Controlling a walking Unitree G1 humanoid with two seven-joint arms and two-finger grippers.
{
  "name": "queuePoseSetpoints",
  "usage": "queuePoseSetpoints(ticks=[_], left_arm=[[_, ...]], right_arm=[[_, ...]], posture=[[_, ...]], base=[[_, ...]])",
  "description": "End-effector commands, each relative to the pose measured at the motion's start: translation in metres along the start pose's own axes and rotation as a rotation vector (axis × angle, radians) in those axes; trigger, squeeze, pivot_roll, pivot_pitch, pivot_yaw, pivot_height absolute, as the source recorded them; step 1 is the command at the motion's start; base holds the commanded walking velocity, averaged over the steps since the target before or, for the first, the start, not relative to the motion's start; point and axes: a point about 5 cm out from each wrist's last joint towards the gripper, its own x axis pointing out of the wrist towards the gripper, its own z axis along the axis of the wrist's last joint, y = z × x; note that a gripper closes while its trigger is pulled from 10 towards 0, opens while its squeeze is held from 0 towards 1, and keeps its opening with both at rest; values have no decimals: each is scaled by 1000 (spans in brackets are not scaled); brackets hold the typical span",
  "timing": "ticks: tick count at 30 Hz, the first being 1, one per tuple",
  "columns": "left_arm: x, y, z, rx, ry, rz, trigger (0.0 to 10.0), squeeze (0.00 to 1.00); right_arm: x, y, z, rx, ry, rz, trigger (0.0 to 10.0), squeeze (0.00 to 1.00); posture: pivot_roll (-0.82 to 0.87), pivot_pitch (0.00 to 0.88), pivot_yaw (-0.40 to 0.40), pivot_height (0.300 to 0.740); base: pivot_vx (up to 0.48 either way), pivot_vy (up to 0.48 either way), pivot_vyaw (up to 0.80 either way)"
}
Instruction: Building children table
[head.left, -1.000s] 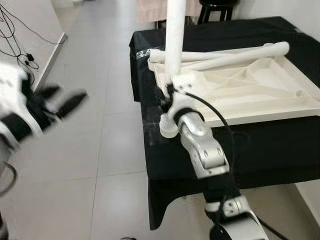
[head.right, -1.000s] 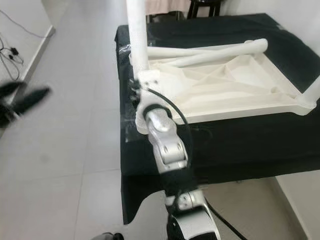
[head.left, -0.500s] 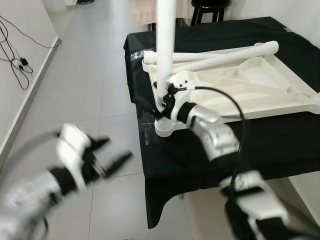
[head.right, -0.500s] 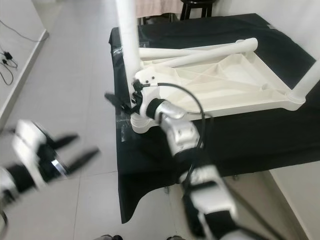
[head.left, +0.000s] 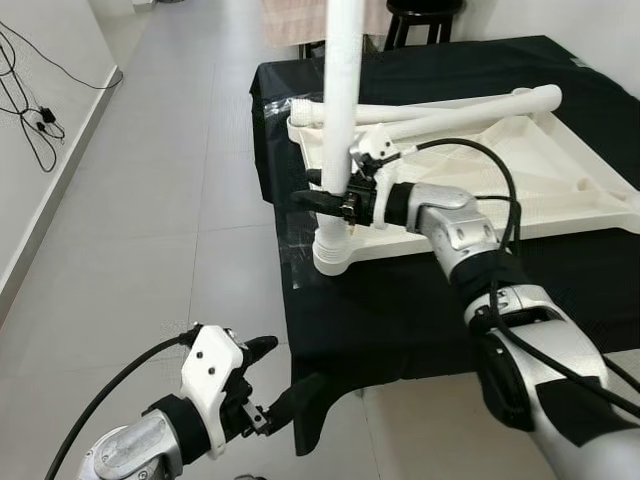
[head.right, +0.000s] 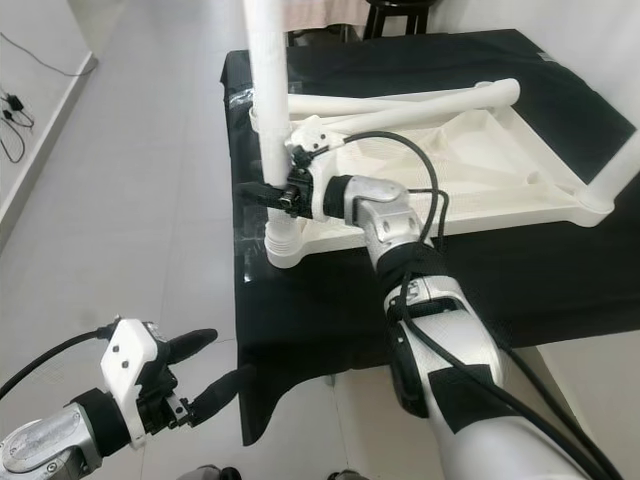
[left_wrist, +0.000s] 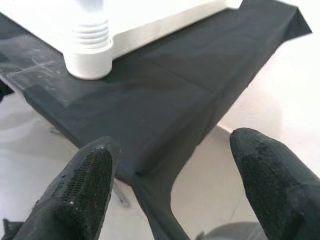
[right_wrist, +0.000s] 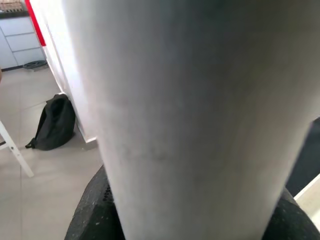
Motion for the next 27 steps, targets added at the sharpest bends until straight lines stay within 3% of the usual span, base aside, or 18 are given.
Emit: queuePoseSetpoints(ticks=[1,4,5,6,8,9,10,11,12,16,17,18,19,20,23,24,27], left_arm=[[1,0,-5,-4,9,4,10000,0],[2,-1,-6,2,2,7,10000,0],[3,0,-7,2,-6,14,10000,0],[3,1,-7,1,-15,29,10000,0],[3,1,-7,1,-15,29,10000,0],[3,4,-8,0,-20,40,10000,0],[3,4,-8,0,-20,40,10000,0],[4,7,-9,-6,-24,48,10000,0],[6,10,-9,-13,-29,51,10000,0],[8,13,-10,-16,-33,52,10000,0],[11,16,-10,-11,-34,56,10000,0],[14,19,-11,2,-36,66,10000,0],[14,19,-11,2,-36,66,10000,0],[16,23,-12,17,-37,86,10000,0],[18,27,-12,32,-41,108,10000,0],[19,29,-12,37,-45,128,10000,0],[22,33,-12,45,-53,155,10000,0]], right_arm=[[-2,6,-24,69,49,15,0,0],[-5,5,-28,71,58,0,0,0],[-7,10,-42,104,77,-56,0,0],[-6,18,-61,110,127,-248,0,0],[-6,18,-61,110,127,-248,0,0],[-7,37,-79,195,160,-513,0,0],[-7,37,-79,195,160,-513,0,0],[-9,65,-91,253,189,-652,0,0],[-9,81,-96,276,206,-726,0,0],[-6,88,-98,283,205,-739,0,0],[2,85,-98,263,199,-719,0,0],[7,79,-96,254,192,-701,2078,0],[7,79,-96,254,192,-701,2078,0],[10,71,-93,243,177,-693,10000,0],[11,67,-87,233,165,-705,10000,0],[14,63,-81,221,123,-620,10000,1000],[15,57,-68,211,69,-522,10000,1000]], posture=[[94,110,-15,740],[94,110,-15,740],[69,110,-24,740],[71,109,-28,740],[71,109,-28,740],[58,108,-17,740],[58,108,-17,740],[39,106,8,740],[26,96,24,740],[30,91,29,740],[34,79,26,740],[38,70,20,740],[38,70,20,740],[44,67,16,740],[47,64,13,740],[63,57,-1,740],[71,50,-9,740]], base=[[0,0,0],[0,0,0],[0,0,0],[0,0,0],[0,0,0],[0,0,0],[0,0,0],[0,0,0],[0,0,0],[0,0,0],[0,0,0],[0,0,0],[0,0,0],[0,0,0],[0,0,0],[0,0,0],[0,0,0]])
